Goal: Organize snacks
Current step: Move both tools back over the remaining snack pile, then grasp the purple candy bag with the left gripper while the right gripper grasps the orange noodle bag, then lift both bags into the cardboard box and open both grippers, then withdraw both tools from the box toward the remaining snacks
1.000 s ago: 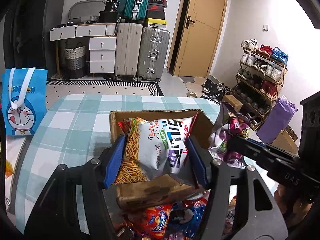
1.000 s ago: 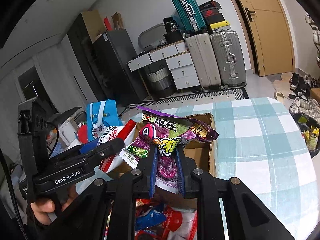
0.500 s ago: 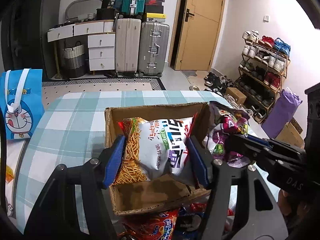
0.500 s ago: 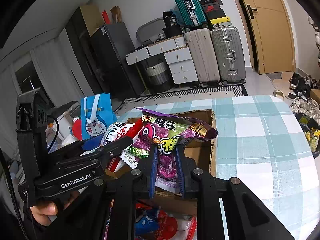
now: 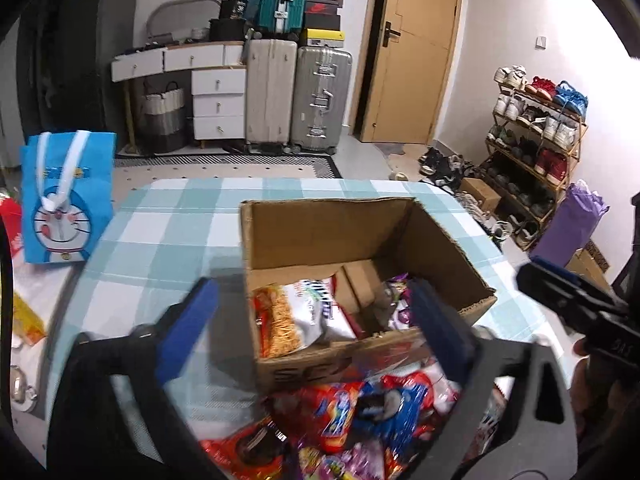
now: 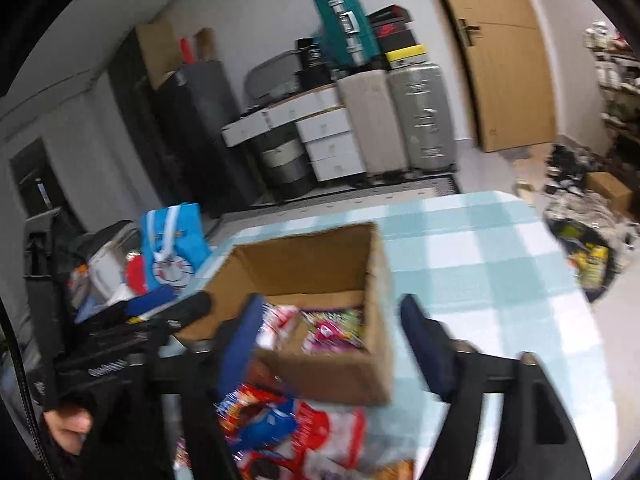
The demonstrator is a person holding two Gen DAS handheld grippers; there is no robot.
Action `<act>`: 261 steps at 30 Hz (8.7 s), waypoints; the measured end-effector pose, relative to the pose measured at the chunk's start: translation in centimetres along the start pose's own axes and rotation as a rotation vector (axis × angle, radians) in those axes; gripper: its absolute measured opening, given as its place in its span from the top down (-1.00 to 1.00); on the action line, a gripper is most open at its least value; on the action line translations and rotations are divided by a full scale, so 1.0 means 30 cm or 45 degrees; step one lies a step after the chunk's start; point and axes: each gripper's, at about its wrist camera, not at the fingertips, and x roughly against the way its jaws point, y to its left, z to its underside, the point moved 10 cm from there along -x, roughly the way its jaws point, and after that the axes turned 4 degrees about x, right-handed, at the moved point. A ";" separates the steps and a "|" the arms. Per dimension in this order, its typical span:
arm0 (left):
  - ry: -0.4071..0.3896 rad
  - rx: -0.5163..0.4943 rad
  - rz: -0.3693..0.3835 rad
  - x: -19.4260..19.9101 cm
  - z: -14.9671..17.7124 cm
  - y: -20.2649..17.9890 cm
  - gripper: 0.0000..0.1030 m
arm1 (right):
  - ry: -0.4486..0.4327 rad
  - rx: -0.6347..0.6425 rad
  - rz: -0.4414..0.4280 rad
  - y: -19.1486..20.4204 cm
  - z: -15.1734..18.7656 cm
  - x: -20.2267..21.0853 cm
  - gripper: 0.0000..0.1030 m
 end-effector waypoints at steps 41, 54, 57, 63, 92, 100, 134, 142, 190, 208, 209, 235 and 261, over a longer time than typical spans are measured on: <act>0.230 0.068 -0.018 0.166 0.492 0.093 -0.98 | 0.375 -0.040 -0.032 -0.083 0.456 0.106 -1.00; 0.255 -0.003 0.127 0.160 0.501 0.021 -0.84 | 0.387 -0.058 0.002 -0.092 0.485 0.078 -1.00; 0.308 -0.005 0.128 0.141 0.522 0.016 -0.53 | 0.390 -0.065 -0.003 -0.088 0.485 0.071 -1.00; 0.419 -0.005 0.181 0.103 0.579 -0.015 -0.31 | 0.386 -0.067 -0.017 -0.084 0.486 0.066 -1.00; 0.348 0.037 0.201 0.153 0.555 -0.015 0.06 | 0.454 -0.080 -0.100 -0.014 0.535 -0.020 -1.00; 0.333 0.047 0.203 0.173 0.553 -0.022 0.06 | 0.432 -0.088 -0.131 0.003 0.524 0.008 -0.76; 0.132 0.069 0.195 0.325 0.334 -0.029 0.06 | 0.153 0.000 -0.197 0.087 0.315 0.189 -0.17; 0.066 0.064 0.182 0.337 0.206 -0.040 0.06 | 0.095 0.047 -0.225 0.140 0.189 0.166 -0.17; 0.054 0.018 0.067 -0.189 -0.114 -0.011 0.06 | 0.082 0.085 -0.066 0.117 -0.069 -0.256 -0.18; 0.025 0.026 0.091 -0.090 -0.099 -0.001 -0.68 | 0.066 0.055 -0.030 0.076 -0.060 -0.123 -0.99; 0.030 0.027 0.082 -0.072 -0.089 0.007 -0.68 | 0.065 0.051 -0.032 0.075 -0.055 -0.109 -0.99; 0.066 0.017 -0.010 0.239 0.178 0.150 -0.98 | 0.306 0.074 -0.049 0.146 0.340 0.044 -0.99; 0.227 0.025 -0.053 0.222 0.419 0.221 -0.98 | 0.527 0.156 0.064 0.256 0.649 -0.013 -0.99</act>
